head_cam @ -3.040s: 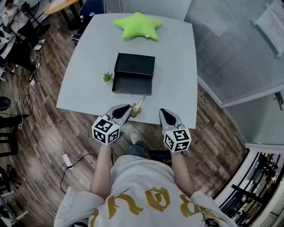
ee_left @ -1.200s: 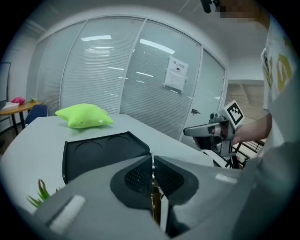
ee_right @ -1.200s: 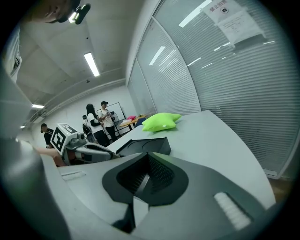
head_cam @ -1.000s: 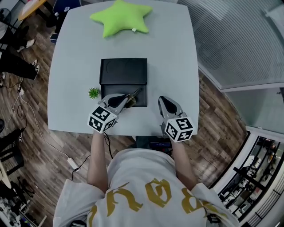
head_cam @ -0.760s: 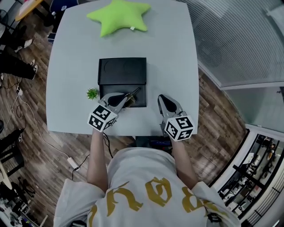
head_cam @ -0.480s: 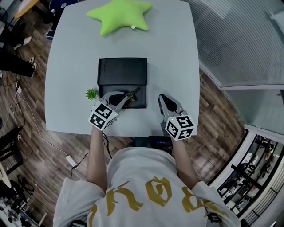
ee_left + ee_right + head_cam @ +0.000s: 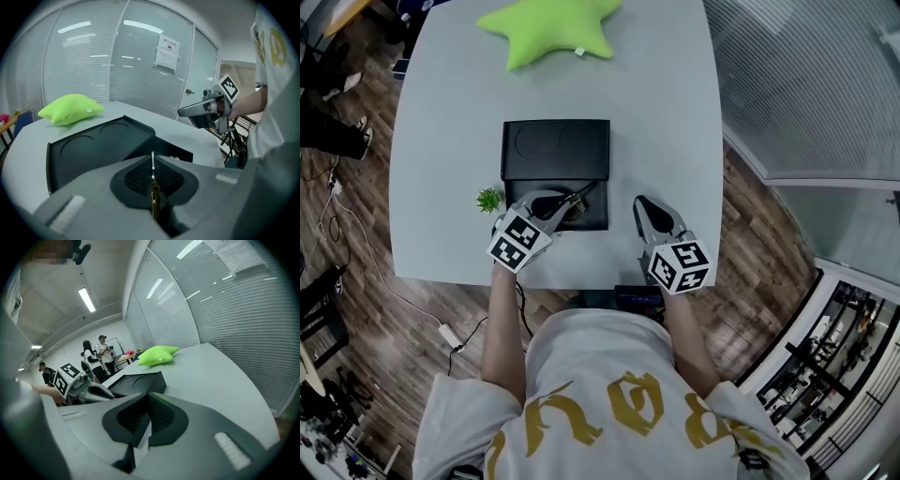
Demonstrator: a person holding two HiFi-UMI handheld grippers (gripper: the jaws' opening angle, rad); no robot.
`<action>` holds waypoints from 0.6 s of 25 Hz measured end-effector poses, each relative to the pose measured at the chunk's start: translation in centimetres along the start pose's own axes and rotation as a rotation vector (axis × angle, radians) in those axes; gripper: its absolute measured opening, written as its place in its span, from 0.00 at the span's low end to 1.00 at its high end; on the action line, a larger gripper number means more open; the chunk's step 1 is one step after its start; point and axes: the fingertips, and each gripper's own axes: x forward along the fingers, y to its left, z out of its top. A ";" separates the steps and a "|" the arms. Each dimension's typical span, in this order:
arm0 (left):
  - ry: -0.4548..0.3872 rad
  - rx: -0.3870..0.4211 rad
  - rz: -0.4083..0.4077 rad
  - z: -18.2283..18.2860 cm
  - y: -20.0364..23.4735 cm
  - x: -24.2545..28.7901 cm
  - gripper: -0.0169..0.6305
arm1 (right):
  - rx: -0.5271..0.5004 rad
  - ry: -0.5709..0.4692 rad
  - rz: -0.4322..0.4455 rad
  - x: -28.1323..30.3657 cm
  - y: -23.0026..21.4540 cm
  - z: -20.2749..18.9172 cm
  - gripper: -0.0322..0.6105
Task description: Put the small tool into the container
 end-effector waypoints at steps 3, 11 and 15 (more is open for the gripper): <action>0.015 0.023 0.002 -0.4 0.2 0.3 0.06 | -0.001 0.004 0.001 0.3 -0.1 -0.1 0.09; 0.034 0.040 0.027 -1.1 0.9 0.7 0.06 | 0.003 0.022 0.007 1.1 -0.3 -0.7 0.09; 0.032 0.062 0.050 -0.9 1.2 0.8 0.06 | 0.004 0.024 0.006 1.1 -0.6 -0.7 0.09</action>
